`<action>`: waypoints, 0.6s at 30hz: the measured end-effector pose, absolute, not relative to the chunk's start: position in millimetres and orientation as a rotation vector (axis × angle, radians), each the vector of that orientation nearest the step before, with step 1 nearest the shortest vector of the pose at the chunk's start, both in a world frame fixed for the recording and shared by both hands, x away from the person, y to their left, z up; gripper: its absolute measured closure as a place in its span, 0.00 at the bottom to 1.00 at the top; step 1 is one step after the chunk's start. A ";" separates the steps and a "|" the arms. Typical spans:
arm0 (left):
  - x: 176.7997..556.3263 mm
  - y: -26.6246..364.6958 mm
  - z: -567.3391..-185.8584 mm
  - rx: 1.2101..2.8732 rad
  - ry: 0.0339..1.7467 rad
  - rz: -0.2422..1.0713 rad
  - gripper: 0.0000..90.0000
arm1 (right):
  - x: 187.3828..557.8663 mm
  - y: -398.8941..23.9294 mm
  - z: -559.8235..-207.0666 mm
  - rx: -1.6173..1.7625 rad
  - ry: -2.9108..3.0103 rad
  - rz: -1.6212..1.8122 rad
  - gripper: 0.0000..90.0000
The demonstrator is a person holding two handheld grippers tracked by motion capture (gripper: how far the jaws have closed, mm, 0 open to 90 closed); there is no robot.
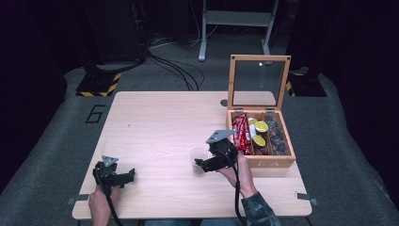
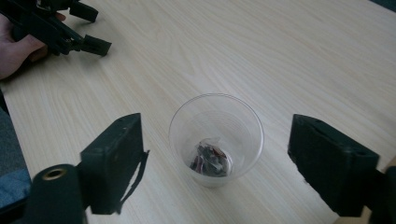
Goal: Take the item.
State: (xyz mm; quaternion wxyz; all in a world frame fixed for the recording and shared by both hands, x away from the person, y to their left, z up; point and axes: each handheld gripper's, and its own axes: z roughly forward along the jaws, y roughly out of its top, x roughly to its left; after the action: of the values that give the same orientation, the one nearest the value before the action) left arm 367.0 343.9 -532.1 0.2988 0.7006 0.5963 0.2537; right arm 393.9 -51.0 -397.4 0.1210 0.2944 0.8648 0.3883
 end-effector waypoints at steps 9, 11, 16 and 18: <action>367.0 344.0 -532.1 1.862 1.583 0.674 0.00 | 372.0 -85.9 -386.4 0.910 2.441 1.150 0.06; 367.0 344.0 -532.1 1.862 1.583 0.674 0.00 | 365.8 -96.2 -385.3 0.928 2.411 1.154 0.05; 367.0 344.0 -532.0 1.863 1.583 0.674 0.00 | 350.4 -121.7 -384.5 0.980 2.332 1.141 0.05; 367.0 344.0 -532.1 1.863 1.583 0.673 0.00 | 345.4 -135.2 -386.6 1.013 2.301 1.127 0.04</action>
State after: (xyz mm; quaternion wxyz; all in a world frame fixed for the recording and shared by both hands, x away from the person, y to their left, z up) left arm 367.0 344.0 -532.1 0.2984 0.7011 0.5959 0.2534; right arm 345.4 -135.2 -386.6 0.1921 0.3607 0.8196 0.4016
